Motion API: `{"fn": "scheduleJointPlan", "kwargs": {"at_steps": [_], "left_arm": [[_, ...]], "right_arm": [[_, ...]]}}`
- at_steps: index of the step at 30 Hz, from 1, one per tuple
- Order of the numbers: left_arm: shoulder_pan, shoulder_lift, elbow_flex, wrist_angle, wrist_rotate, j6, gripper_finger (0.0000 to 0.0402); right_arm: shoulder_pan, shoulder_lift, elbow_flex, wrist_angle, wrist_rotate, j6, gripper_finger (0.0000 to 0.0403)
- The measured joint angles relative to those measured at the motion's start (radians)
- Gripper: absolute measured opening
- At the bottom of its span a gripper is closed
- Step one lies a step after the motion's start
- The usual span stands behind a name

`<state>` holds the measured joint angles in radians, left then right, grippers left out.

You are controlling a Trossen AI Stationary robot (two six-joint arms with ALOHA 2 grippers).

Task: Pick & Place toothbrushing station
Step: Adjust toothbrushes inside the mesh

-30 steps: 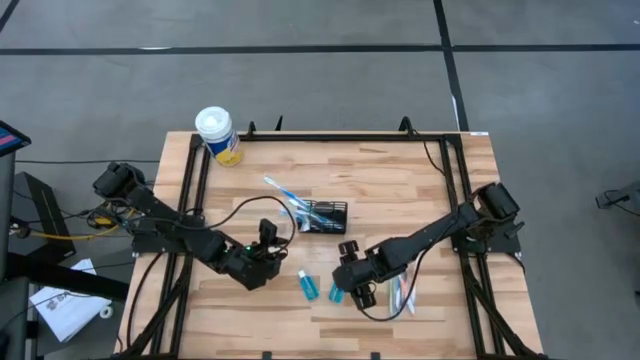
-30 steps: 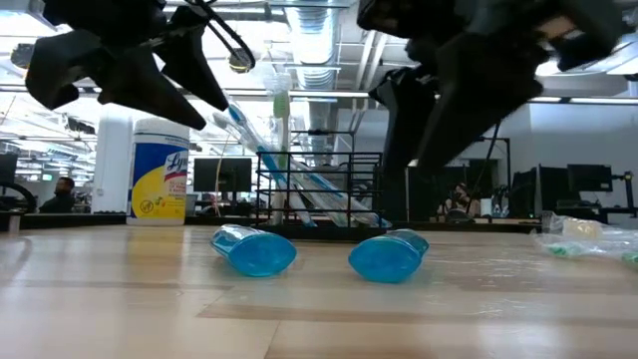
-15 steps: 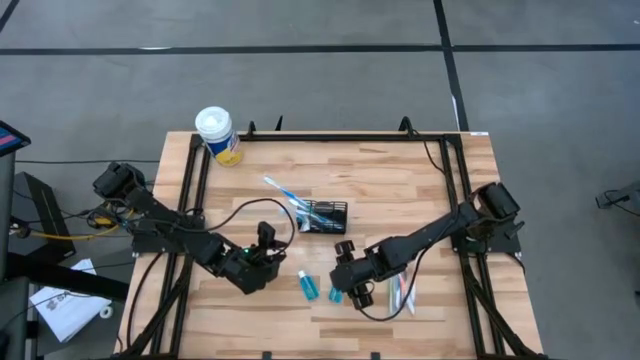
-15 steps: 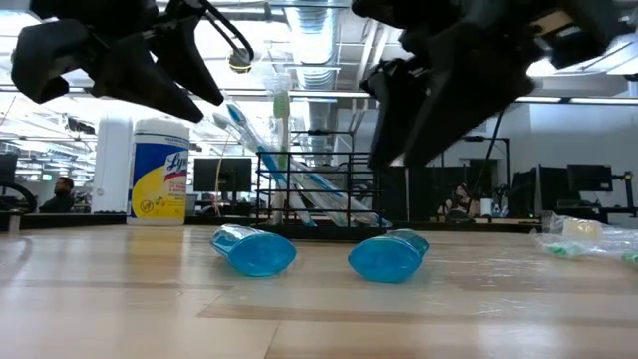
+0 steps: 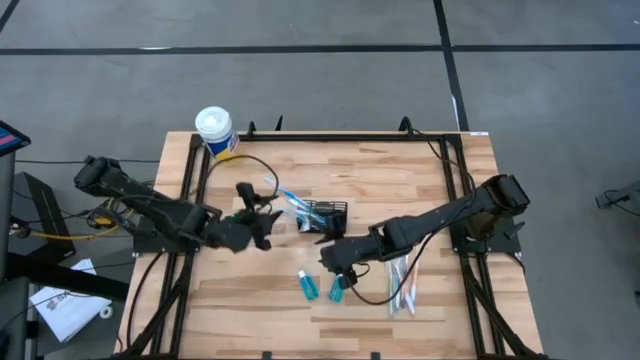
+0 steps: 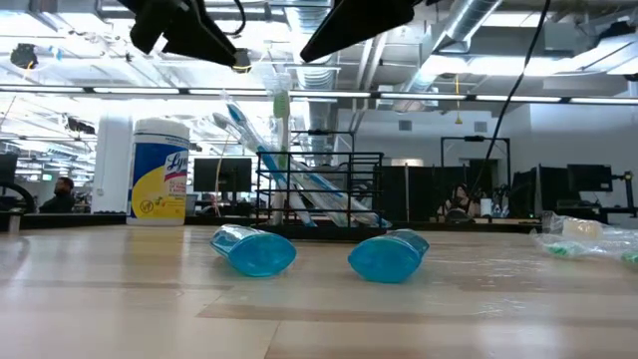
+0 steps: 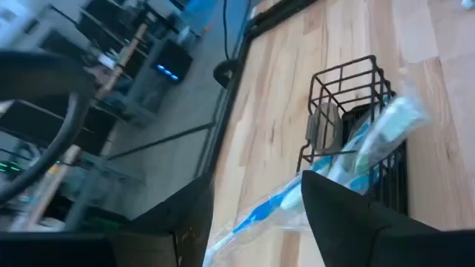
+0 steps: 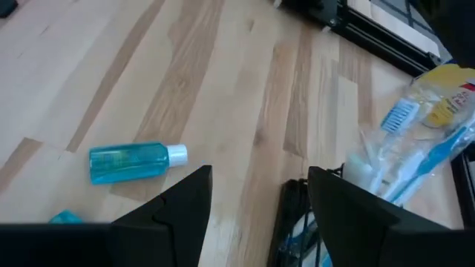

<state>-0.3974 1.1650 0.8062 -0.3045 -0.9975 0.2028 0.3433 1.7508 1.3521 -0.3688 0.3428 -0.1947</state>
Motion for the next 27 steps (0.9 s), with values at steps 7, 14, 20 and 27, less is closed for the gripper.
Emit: {"fn": "scheduleJointPlan", "kwargs": {"at_steps": [7,14,20,27], "left_arm": [[0.139,-0.031,0.0,-0.101,0.148,0.028,0.019],[0.216,-0.023,-0.004,-0.142,0.245,0.059,0.0187],[0.219,-0.02,-0.074,-0.144,0.315,0.087,0.0186],[0.214,-0.019,-0.145,-0.144,0.278,0.091,0.0186]], "right_arm": [[-0.005,-0.014,0.0,-0.021,0.008,0.0,0.0212],[-0.008,-0.014,-0.001,-0.046,0.011,0.001,0.0212],[-0.013,-0.014,-0.001,-0.051,0.011,0.001,0.0212],[-0.023,-0.014,-0.001,-0.05,0.01,0.001,0.0212]]}}
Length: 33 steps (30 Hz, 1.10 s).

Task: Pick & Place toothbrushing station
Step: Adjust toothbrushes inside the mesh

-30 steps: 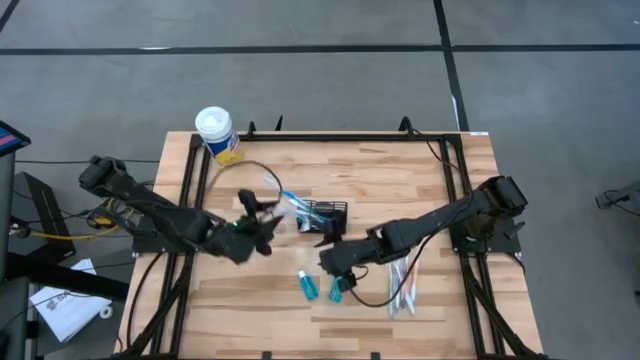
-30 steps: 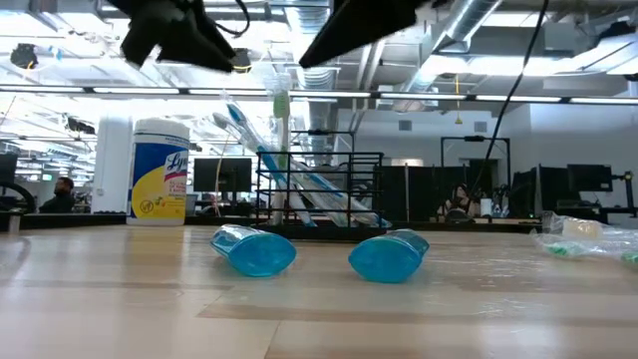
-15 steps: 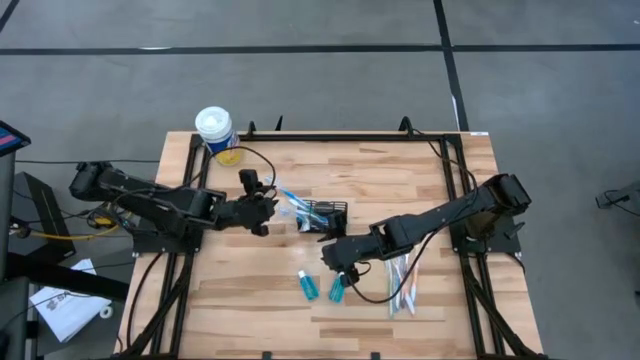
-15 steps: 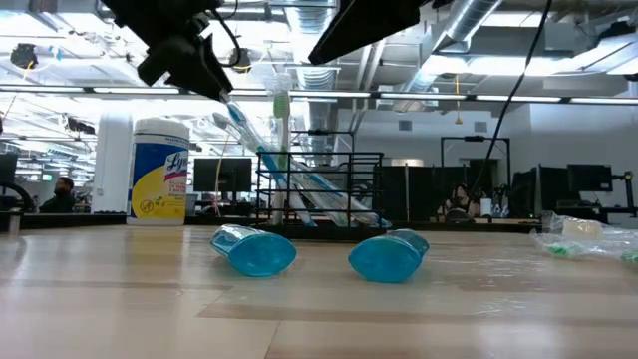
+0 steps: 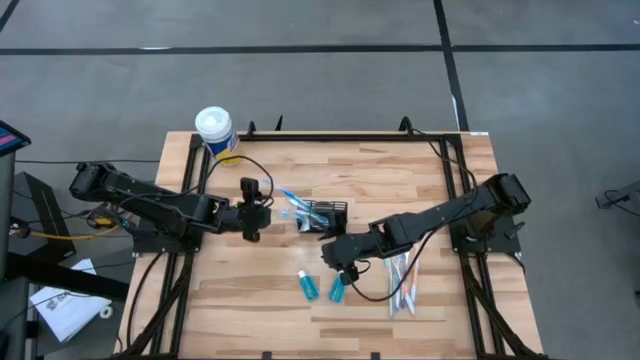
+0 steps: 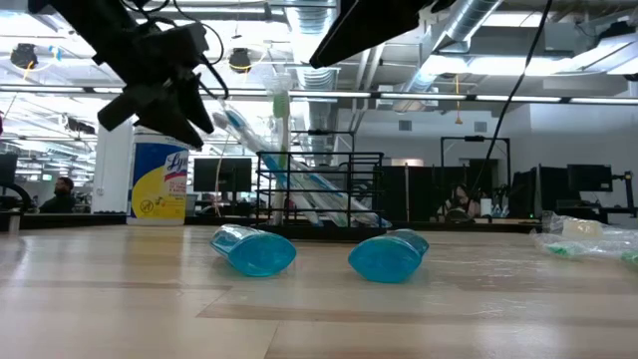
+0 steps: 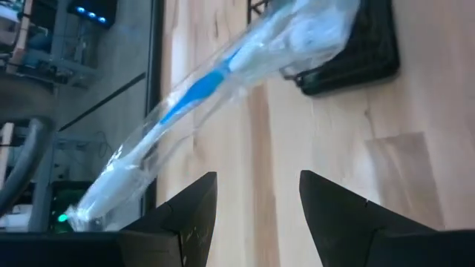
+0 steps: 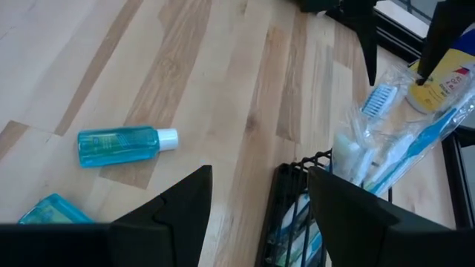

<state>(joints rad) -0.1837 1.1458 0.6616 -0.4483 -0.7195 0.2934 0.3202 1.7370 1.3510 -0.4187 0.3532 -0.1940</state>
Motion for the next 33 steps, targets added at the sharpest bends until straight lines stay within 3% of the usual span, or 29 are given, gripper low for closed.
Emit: {"fn": "scheduleJointPlan", "kwargs": {"at_steps": [8,13,22,25,29,33], "left_arm": [[0.012,0.0,-0.004,0.04,-0.053,0.065,0.0186],[0.036,0.0,-0.004,0.071,-0.054,0.073,0.0186],[0.085,0.0,-0.004,0.148,-0.05,0.074,0.0186],[0.103,0.0,-0.004,0.153,-0.029,0.067,0.0186],[0.119,0.0,-0.004,0.163,0.048,-0.015,0.0186],[0.112,0.0,-0.004,0.19,0.104,-0.11,0.0186]], "right_arm": [[-0.022,0.0,0.0,0.038,-0.003,-0.002,0.0212],[-0.045,0.0,0.0,0.038,0.1,-0.055,0.0212],[-0.177,-0.001,0.0,0.004,0.174,-0.143,0.0212],[-0.251,-0.004,0.005,0.048,0.145,-0.077,0.0212],[-0.328,-0.014,0.084,0.007,-0.001,0.184,0.0212],[-0.328,-0.032,0.154,-0.008,-0.009,0.326,0.0212]]}}
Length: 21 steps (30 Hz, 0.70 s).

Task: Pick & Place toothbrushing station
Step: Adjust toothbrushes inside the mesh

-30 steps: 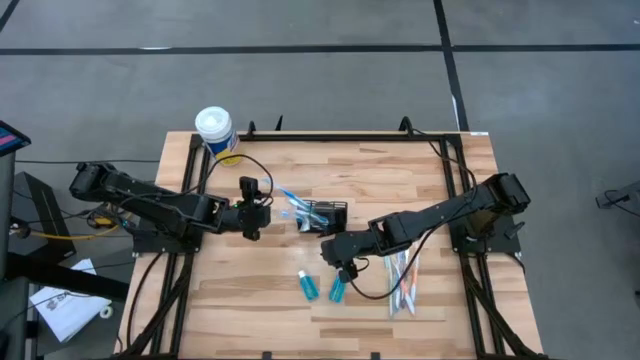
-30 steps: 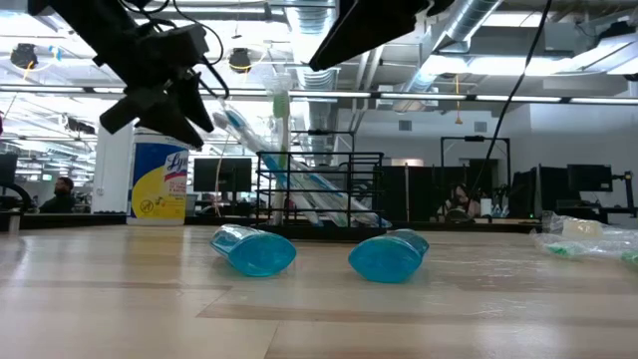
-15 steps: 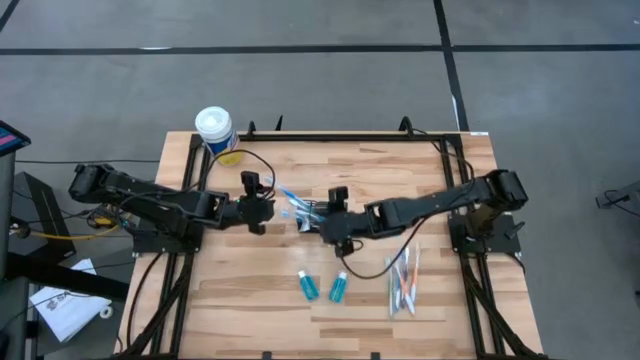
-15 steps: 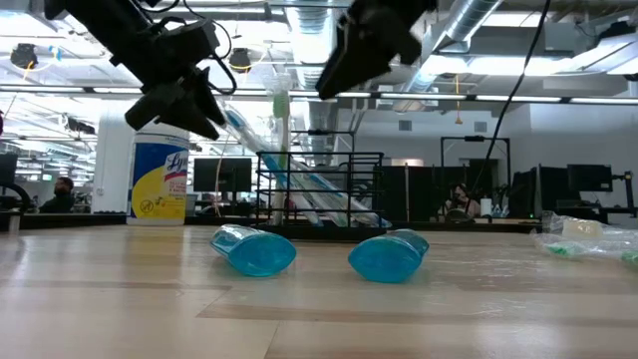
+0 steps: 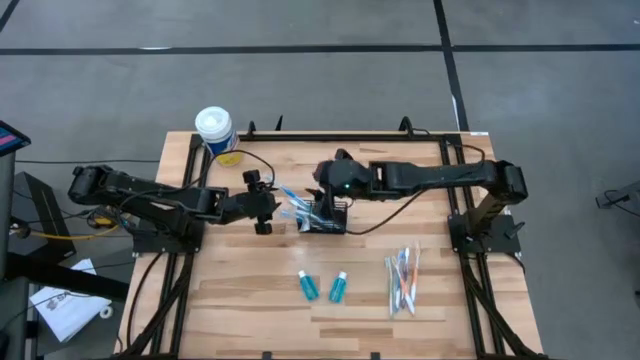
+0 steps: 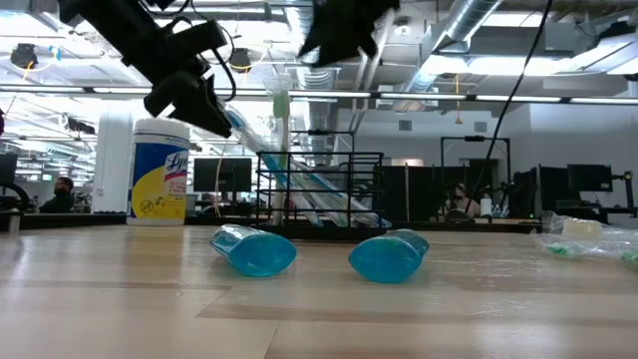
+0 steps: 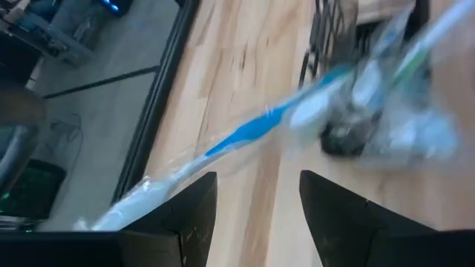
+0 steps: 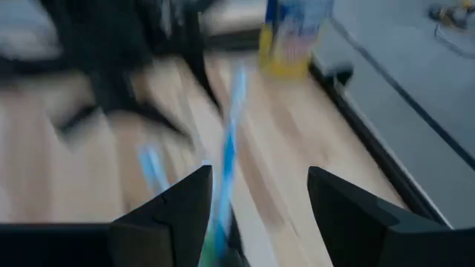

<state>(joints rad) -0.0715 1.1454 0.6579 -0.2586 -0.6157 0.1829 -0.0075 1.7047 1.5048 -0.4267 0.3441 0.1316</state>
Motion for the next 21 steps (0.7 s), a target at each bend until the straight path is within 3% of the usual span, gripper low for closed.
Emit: {"fn": "scheduleJointPlan", "kwargs": {"at_steps": [9,21], "left_arm": [[-0.056,0.0,0.046,0.11,0.004,0.082,0.0186],[-0.024,0.005,0.077,0.042,0.017,0.075,0.0186]], "right_arm": [[-0.03,-0.001,0.143,-0.035,-0.017,0.212,0.0212],[-0.032,0.001,0.212,-0.063,-0.03,0.249,0.0212]]}}
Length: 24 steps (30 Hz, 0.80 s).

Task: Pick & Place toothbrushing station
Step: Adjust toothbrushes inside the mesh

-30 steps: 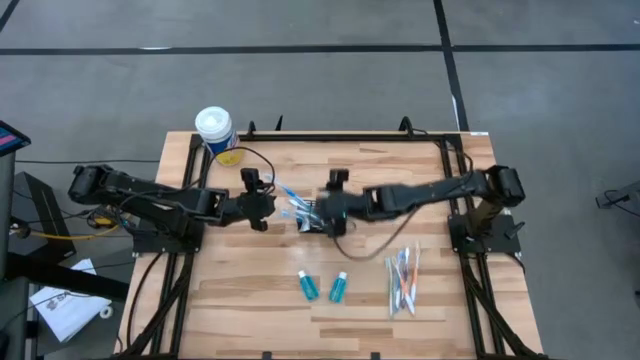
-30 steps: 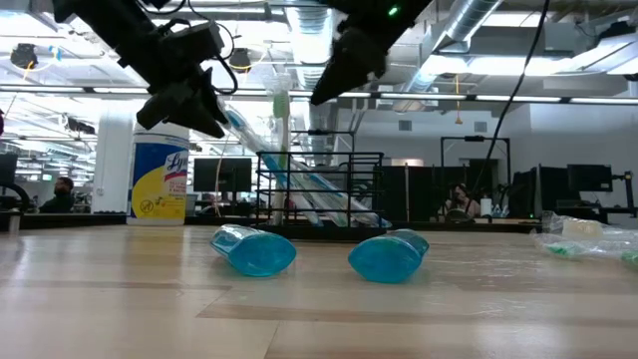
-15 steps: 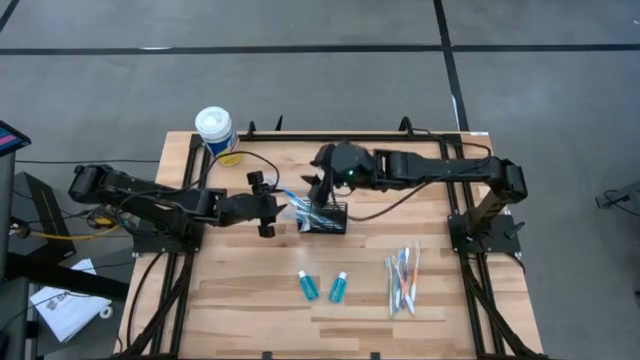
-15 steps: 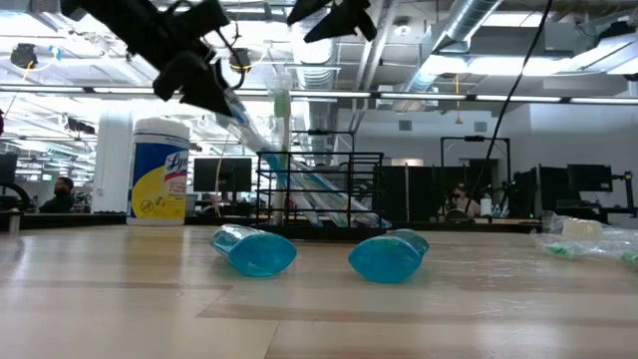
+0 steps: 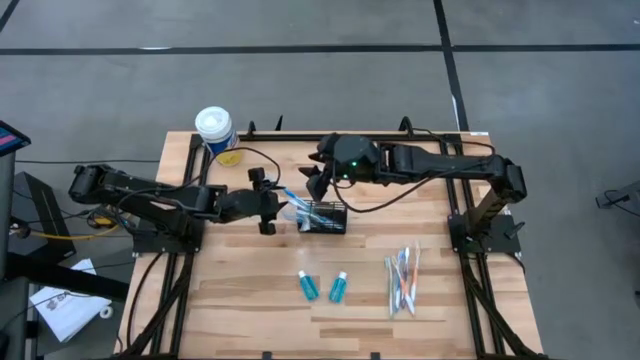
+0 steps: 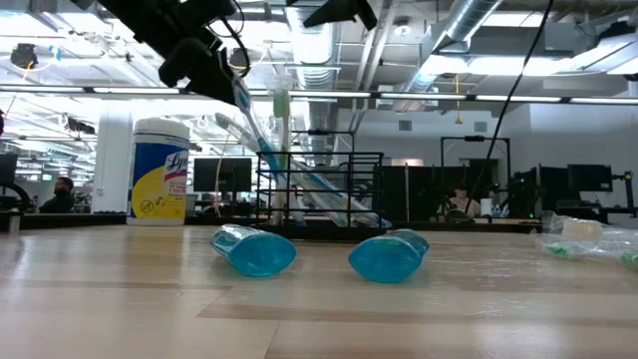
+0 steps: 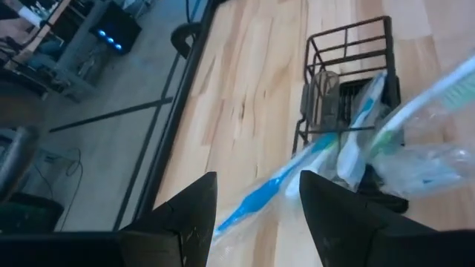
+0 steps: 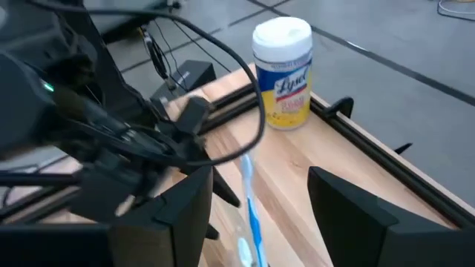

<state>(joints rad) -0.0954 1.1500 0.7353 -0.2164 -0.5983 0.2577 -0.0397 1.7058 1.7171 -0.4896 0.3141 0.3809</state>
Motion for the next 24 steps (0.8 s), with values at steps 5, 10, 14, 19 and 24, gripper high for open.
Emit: {"fn": "scheduleJointPlan", "kwargs": {"at_steps": [5,10,14,19,24], "left_arm": [[0.017,0.0,0.0,-0.056,0.068,0.051,0.0186],[0.009,0.0,-0.007,-0.081,0.103,0.1,0.0183],[-0.007,0.0,-0.007,-0.081,0.109,0.126,0.0151],[-0.008,0.0,-0.008,-0.081,0.109,0.129,0.0096],[0.02,0.027,-0.01,-0.095,0.149,0.132,0.0087]], "right_arm": [[0.006,0.0,0.021,-0.003,0.0,0.003,0.0212],[0.007,0.0,0.021,-0.006,0.0,0.003,0.0212],[0.007,0.0,0.021,-0.006,-0.001,0.003,0.0212],[0.012,0.0,0.021,-0.004,-0.015,0.003,0.0212],[0.012,0.0,0.021,0.0,-0.027,0.002,0.0212]]}}
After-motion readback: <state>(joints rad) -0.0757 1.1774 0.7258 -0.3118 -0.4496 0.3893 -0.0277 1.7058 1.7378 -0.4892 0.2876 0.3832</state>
